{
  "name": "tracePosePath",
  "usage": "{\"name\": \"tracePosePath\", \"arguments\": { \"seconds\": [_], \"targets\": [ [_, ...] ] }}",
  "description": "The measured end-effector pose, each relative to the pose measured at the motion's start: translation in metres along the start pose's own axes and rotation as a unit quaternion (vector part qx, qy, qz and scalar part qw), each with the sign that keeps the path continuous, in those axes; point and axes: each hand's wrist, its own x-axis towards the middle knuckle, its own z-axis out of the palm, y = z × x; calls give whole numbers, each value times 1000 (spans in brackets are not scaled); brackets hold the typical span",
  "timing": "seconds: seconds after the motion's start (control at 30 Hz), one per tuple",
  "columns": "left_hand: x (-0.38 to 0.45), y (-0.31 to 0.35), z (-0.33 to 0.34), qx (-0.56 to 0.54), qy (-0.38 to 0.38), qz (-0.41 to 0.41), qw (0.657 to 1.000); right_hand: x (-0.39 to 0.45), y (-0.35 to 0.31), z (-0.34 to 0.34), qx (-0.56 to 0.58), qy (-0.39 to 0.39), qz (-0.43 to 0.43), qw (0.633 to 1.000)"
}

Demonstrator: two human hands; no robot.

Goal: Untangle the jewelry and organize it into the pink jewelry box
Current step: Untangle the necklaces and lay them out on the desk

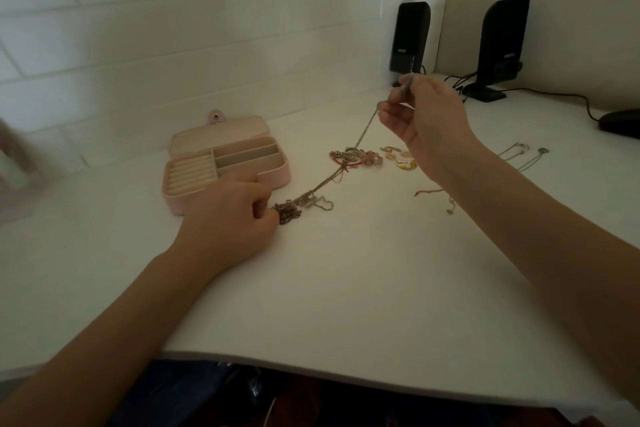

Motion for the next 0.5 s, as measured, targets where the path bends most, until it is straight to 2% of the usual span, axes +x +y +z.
{"name": "tracePosePath", "arguments": {
  "seconds": [0.17,0.27,0.33,0.4,0.5],
  "targets": [
    [1,7,1,-8,30,-11,999,-10,2,10,-27,-93,19,995],
    [11,26,0,-114,53,-10,992,-19,1,20,-10,-186,32,982],
    [23,43,5,-207,15,-17,978,-24,-1,24,4,-233,43,972],
    [33,58,12,-279,-32,-32,959,-24,-2,25,18,-244,47,968],
    [43,68,21,-399,-9,-78,914,-14,-6,18,70,-176,29,981]
  ]
}}
